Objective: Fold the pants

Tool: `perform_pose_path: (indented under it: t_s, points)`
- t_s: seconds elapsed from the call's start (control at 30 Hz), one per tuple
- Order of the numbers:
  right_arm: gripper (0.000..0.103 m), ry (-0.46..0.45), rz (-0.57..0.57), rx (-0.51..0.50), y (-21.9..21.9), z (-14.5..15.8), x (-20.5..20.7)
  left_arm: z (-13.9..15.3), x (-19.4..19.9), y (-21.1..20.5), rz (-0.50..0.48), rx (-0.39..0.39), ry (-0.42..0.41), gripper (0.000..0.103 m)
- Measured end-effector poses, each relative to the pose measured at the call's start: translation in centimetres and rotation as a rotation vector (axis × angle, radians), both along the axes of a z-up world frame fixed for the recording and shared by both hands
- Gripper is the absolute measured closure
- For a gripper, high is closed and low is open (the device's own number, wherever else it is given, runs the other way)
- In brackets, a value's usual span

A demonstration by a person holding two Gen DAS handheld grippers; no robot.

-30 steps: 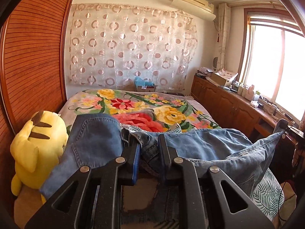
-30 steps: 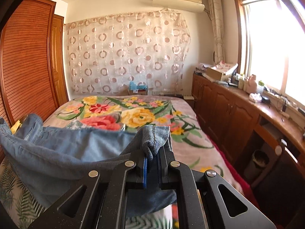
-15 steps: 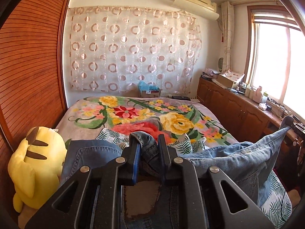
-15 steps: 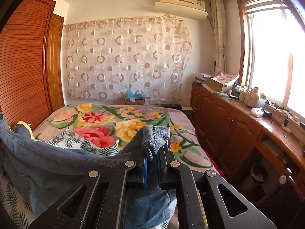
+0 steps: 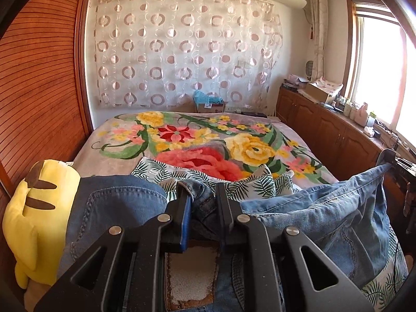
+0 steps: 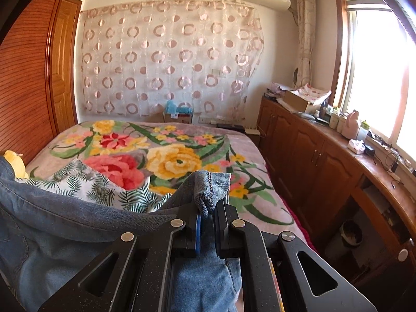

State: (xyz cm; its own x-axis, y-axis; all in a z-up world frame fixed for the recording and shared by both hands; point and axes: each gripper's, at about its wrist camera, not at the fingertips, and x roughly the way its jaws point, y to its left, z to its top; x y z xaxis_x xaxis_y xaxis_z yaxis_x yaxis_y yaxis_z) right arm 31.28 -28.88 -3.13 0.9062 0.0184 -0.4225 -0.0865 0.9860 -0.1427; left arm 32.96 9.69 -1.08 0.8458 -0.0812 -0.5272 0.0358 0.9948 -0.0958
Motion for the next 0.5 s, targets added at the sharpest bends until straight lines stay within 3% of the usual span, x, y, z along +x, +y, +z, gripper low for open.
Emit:
perform_pose_path:
  t_s: [0.27,0.47,0.5]
  points:
    - [0.096,0.021,-0.002,-0.006,0.2,1.6,1.1,-0.2,-0.2,-0.2,-0.022,-0.023,0.011,0.081]
    - [0.096,0.024,-0.006,-0.008,-0.1,1.7,1.0,0.4,-2.5,-0.9,-0.011,0.032,-0.048,0.045]
    - [0.096,0.024,-0.005,-0.007,0.0,1.0,0.9,0.4,-2.8,-0.9,-0.013,0.031,-0.049,0.031]
